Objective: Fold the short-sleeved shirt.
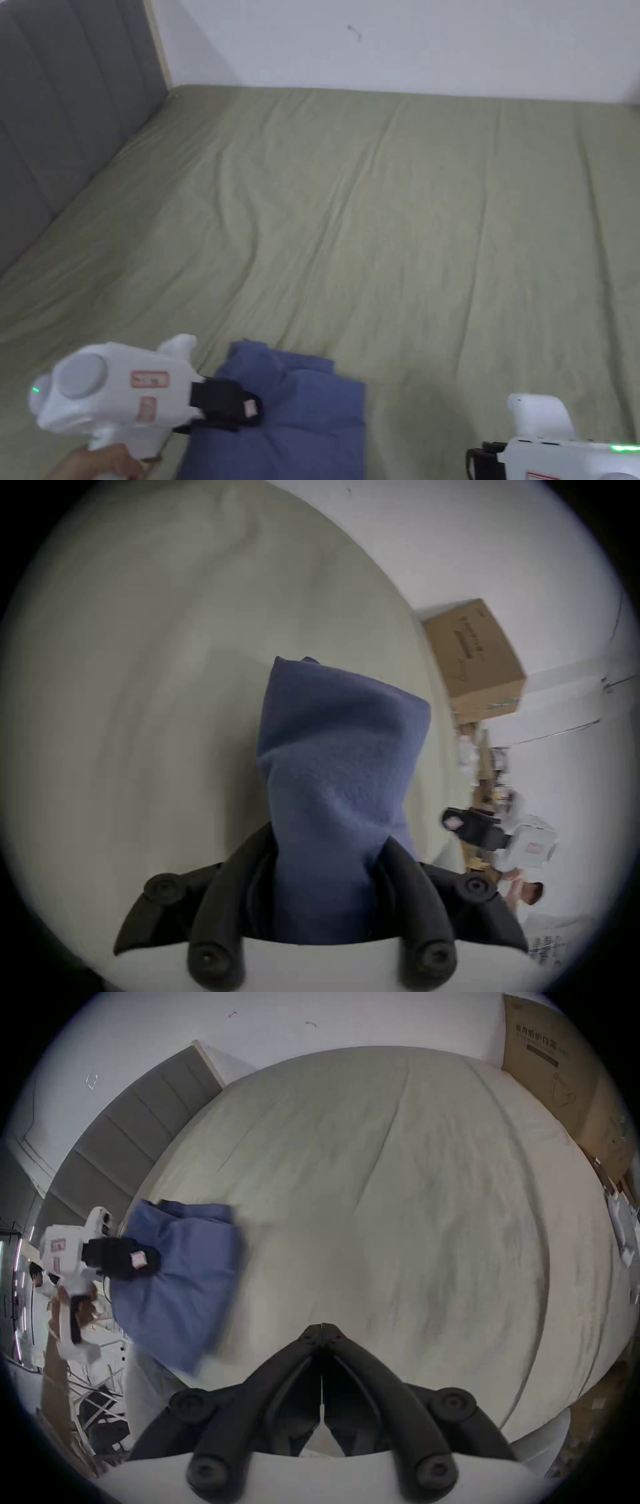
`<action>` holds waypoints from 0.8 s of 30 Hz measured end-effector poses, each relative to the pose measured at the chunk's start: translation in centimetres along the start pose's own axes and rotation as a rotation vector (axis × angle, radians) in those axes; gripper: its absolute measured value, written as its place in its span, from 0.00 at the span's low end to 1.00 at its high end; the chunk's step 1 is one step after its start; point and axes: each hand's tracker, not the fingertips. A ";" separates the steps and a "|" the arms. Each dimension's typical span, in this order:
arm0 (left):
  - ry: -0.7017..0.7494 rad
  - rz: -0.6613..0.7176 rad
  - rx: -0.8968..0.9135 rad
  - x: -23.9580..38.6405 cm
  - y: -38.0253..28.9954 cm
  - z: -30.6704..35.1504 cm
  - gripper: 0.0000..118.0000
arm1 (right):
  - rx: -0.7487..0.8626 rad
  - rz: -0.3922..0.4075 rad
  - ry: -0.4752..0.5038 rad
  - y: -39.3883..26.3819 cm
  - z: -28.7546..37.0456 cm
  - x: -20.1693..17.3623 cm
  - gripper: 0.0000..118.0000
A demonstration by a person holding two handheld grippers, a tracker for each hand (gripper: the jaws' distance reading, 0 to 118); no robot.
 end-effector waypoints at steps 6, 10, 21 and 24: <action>0.739 -0.218 -0.021 -3.4 4.1 6.6 0.21 | -0.008 -0.055 -0.017 -0.3 0.0 1.1 0.00; 1.050 -0.347 -0.073 -5.9 5.7 7.2 0.25 | -0.012 -0.065 -0.035 -0.3 -0.1 1.5 0.00; 0.943 -0.125 0.117 -4.2 5.3 10.9 0.81 | -0.005 -0.075 -0.033 -0.2 0.5 2.3 0.00; 0.692 -0.101 0.174 -1.0 3.8 11.4 0.00 | 0.009 -0.089 -0.012 -0.4 0.8 2.7 0.00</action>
